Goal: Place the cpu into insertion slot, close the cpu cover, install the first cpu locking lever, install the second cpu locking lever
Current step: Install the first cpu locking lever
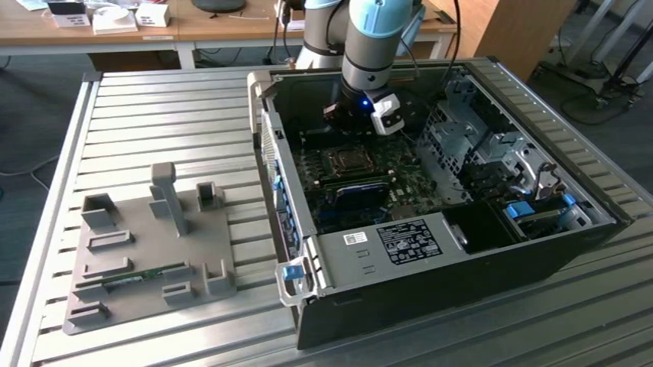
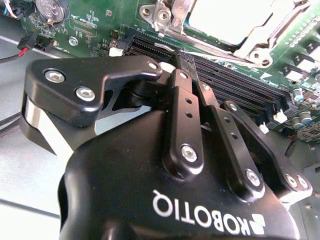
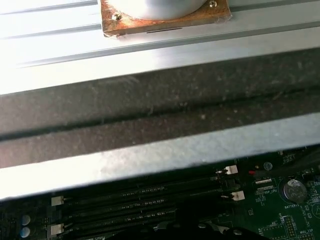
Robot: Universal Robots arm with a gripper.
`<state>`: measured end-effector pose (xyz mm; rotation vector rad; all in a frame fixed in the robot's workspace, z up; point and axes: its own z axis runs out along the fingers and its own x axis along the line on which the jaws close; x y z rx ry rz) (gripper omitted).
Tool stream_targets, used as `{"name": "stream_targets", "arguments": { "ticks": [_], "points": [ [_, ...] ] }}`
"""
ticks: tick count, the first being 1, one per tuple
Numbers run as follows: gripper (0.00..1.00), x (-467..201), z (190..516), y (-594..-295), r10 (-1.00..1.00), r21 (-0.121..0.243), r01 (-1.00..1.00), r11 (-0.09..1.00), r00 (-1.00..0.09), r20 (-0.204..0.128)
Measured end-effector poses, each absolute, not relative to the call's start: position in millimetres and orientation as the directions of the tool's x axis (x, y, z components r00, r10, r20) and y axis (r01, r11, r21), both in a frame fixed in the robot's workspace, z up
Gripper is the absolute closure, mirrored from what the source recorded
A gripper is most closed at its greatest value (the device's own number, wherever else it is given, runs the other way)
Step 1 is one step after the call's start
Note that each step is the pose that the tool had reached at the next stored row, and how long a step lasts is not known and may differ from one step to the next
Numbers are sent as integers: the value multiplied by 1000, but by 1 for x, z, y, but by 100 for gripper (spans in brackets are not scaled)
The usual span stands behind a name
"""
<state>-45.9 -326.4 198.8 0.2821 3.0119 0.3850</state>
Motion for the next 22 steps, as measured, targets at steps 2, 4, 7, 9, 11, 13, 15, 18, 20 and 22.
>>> {"name": "stream_targets", "arguments": {
  "ticks": [2,4,7,9,11,13,15,18,20,22],
  "points": [
    [89,-46,199,-326,194,257,171,951,-979,-67],
    [89,-46,199,-326,194,258,171,951,-979,-67],
    [89,-45,199,-326,194,258,171,951,-979,-67],
    [89,-45,199,-326,194,258,171,951,-979,-67],
    [89,-44,199,-326,194,258,171,951,-979,-67],
    [89,-44,199,-326,194,258,171,951,-979,-67],
    [89,-44,199,-326,194,258,171,951,-979,-67],
    [89,-44,200,-326,194,258,171,951,-979,-67],
    [89,-44,200,-326,194,258,171,951,-979,-67],
    [89,-44,200,-326,195,258,172,951,-978,-67]
  ]
}}
